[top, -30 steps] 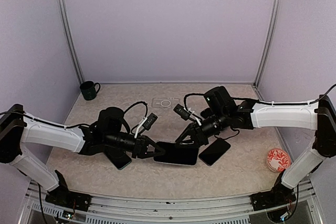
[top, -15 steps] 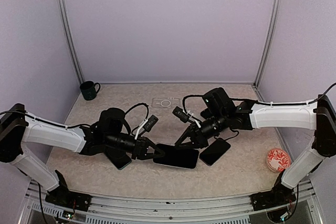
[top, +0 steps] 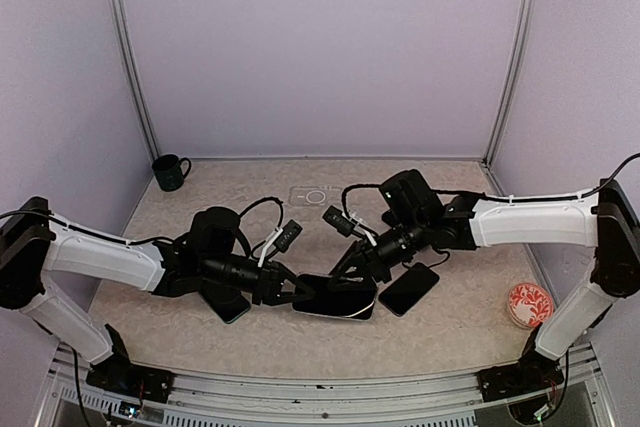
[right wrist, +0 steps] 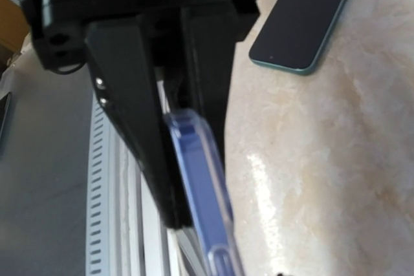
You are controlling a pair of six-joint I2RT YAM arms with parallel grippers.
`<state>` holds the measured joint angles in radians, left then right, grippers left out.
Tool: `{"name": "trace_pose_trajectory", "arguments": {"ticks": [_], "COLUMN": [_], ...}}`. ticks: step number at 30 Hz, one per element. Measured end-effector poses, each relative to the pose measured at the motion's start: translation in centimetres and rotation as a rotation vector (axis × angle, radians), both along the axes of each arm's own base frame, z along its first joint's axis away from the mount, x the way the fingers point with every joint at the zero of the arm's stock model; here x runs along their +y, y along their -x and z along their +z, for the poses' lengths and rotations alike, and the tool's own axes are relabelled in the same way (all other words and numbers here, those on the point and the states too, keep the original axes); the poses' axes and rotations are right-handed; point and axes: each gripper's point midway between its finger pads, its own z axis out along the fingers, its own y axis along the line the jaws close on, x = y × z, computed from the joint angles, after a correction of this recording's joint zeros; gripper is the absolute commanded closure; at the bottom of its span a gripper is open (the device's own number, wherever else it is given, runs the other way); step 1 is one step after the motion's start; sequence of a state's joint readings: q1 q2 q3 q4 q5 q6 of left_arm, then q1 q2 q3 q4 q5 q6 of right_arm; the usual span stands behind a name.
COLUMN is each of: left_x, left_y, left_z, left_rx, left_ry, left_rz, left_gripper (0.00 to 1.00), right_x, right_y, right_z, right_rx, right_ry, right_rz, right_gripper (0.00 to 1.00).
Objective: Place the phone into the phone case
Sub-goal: Pass from the left arm to the right
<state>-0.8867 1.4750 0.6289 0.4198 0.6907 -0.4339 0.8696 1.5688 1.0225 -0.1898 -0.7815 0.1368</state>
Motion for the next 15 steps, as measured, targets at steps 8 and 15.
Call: {"name": "trace_pose_trajectory", "arguments": {"ticks": [8, 15], "left_x": [-0.1, -0.2], "left_y": [0.3, 0.9], "left_z": [0.0, 0.3], "left_rx": [-0.009, -0.017], "left_ry": [0.001, 0.011], "left_rz": [-0.017, -0.042], "left_gripper": [1.00, 1.00], "right_x": [1.1, 1.2], "right_y": [0.5, 1.1], "right_z": [-0.8, -0.5], "right_rx": [0.019, 0.033], "right_ry": [0.011, -0.009], "right_rz": [0.031, 0.067], "right_gripper": [0.63, 0.73]}}
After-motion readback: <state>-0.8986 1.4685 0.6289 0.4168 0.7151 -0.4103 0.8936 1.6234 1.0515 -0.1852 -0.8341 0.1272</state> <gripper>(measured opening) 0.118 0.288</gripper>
